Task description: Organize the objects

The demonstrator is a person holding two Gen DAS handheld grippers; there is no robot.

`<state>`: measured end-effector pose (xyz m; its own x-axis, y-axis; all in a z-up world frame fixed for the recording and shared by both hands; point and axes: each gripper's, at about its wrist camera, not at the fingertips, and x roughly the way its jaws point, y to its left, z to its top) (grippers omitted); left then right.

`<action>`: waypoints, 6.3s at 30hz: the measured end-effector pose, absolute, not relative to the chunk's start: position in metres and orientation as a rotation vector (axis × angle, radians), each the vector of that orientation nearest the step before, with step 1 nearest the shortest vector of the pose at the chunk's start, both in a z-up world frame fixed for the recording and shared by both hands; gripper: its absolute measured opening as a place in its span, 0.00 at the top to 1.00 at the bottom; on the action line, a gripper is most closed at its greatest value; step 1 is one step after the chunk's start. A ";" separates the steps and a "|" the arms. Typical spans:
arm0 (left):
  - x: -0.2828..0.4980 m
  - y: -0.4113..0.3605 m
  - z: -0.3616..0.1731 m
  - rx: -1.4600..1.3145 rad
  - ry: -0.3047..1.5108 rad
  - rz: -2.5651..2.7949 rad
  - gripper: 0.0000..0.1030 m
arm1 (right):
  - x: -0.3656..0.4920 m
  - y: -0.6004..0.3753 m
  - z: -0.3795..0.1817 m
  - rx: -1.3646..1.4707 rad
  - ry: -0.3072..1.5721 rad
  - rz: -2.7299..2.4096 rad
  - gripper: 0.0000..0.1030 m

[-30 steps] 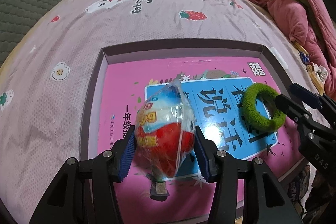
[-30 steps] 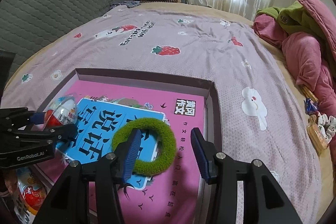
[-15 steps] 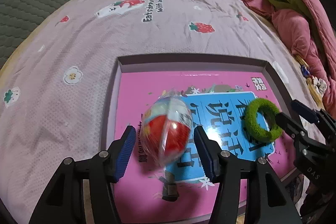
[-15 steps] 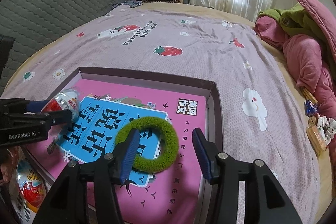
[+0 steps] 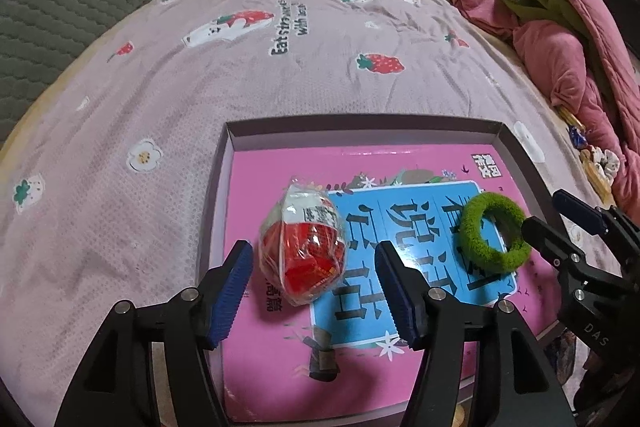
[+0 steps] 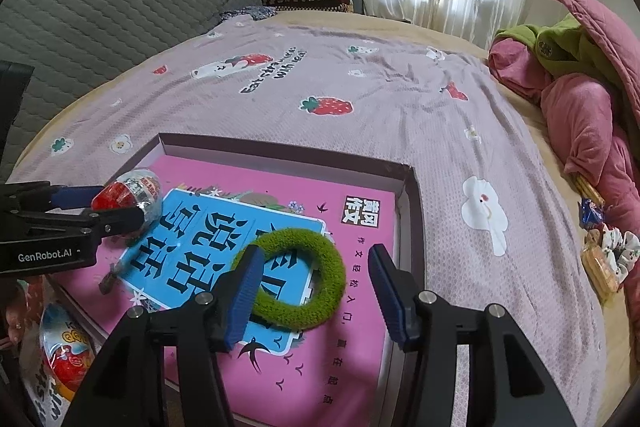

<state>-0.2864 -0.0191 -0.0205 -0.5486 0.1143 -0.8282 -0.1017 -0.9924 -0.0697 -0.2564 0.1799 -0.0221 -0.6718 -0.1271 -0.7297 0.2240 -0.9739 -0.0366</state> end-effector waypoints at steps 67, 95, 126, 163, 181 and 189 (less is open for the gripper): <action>-0.112 -0.030 0.048 -0.968 -0.087 2.888 0.27 | -0.119 0.196 0.046 0.848 0.179 -2.838 0.27; -0.051 -0.028 0.034 -0.943 -0.068 2.868 0.27 | -0.055 0.194 0.034 0.915 0.178 -2.835 0.24; -0.015 -0.023 -0.001 -1.114 0.017 2.788 0.27 | -0.017 0.170 0.020 0.943 0.257 -2.751 0.24; -0.049 -0.037 -0.038 -1.273 -0.060 2.720 0.27 | -0.035 0.131 -0.046 1.179 0.054 -2.642 0.24; -0.081 -0.031 -0.054 -1.329 -0.081 2.701 0.27 | -0.055 0.119 -0.066 1.235 0.050 -2.609 0.28; -0.087 -0.023 -0.060 -1.343 -0.029 2.710 0.27 | -0.062 0.118 -0.068 1.242 0.058 -2.629 0.34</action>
<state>-0.0868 -0.0231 -0.0595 -0.6001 0.1130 -0.7919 -0.0959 -0.9930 -0.0691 -0.0624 0.1183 -0.0685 -0.6133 -0.1920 -0.7662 0.2256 -0.9722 0.0630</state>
